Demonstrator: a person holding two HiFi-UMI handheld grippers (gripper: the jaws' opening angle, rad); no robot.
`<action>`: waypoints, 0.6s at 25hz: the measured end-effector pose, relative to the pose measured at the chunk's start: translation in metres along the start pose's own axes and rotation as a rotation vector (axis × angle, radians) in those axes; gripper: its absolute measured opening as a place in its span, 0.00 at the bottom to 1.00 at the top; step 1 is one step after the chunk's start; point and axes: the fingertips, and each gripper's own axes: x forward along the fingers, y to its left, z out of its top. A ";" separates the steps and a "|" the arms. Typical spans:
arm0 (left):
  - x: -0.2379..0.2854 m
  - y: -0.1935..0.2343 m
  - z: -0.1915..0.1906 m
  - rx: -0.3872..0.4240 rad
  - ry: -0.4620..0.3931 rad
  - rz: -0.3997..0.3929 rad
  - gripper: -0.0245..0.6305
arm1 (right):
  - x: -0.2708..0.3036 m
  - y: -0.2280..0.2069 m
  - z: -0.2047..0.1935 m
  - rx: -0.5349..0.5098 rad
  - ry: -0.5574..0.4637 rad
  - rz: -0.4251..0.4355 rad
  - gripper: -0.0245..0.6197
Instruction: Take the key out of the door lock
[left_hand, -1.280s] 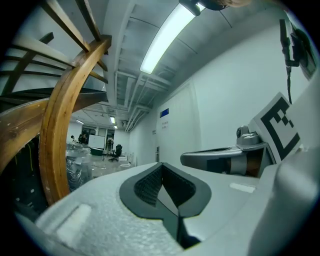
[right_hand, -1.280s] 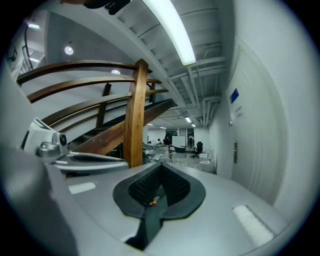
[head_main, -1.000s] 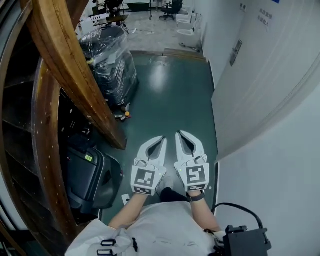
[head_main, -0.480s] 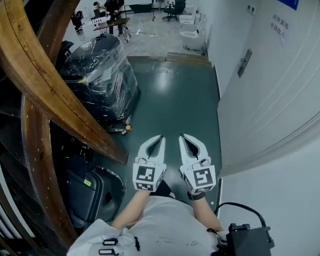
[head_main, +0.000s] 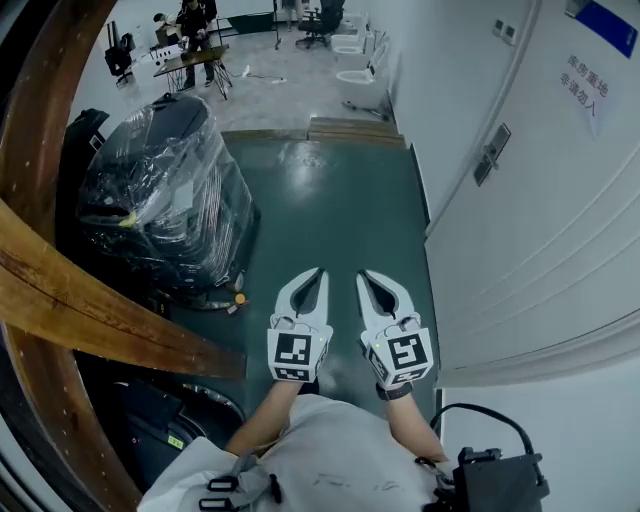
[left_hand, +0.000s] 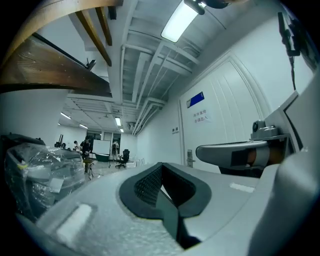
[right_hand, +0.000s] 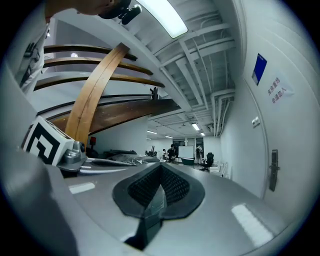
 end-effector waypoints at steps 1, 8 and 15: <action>0.013 0.018 0.004 0.006 -0.012 0.003 0.03 | 0.024 -0.004 0.003 -0.004 -0.006 0.008 0.05; 0.104 0.137 0.022 -0.045 -0.067 -0.001 0.04 | 0.176 -0.013 0.020 -0.016 -0.035 0.074 0.05; 0.188 0.171 0.007 -0.090 -0.047 -0.052 0.04 | 0.245 -0.075 -0.010 0.032 0.039 0.001 0.05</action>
